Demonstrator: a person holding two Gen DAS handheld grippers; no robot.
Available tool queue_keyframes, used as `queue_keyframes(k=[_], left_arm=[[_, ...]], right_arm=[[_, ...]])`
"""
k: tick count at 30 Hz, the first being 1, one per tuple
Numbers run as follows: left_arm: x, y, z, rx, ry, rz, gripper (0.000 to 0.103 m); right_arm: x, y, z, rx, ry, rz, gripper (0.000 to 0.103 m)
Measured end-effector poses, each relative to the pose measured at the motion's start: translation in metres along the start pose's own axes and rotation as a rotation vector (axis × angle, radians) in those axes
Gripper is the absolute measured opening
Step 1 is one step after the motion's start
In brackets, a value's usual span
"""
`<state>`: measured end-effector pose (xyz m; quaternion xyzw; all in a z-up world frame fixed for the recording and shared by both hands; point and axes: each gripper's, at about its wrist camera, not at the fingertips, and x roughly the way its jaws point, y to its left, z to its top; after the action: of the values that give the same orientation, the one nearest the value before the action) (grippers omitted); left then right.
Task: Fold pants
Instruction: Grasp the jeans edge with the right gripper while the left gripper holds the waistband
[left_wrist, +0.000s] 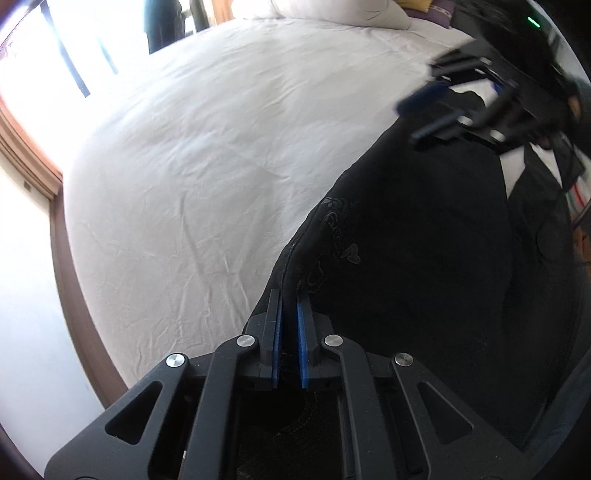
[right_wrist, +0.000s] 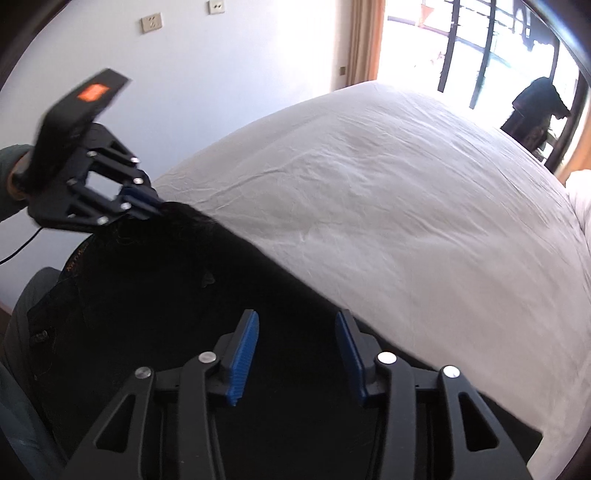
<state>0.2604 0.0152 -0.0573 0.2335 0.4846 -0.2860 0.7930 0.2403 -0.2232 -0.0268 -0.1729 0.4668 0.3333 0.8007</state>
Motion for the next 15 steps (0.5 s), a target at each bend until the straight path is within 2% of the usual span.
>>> queue_keyframes(k=[7,11,14,15], left_arm=[[-0.014,-0.007,-0.013,0.012,-0.038,0.011,0.006],[-0.017,-0.008,-0.017,0.007,-0.049,0.004,0.006],[-0.015,-0.009,-0.016,0.005,-0.051,-0.004,0.006],[-0.015,-0.008,-0.015,0.003,-0.052,-0.005,0.006]], right_arm=[[0.017,0.025,0.024,-0.165,0.06,0.066,0.042],[0.034,0.032,0.026,-0.223,0.13,0.033,0.041],[0.041,0.026,0.027,-0.204,0.149,0.025,0.033],[0.042,0.023,0.026,-0.2,0.157,0.019,0.024]])
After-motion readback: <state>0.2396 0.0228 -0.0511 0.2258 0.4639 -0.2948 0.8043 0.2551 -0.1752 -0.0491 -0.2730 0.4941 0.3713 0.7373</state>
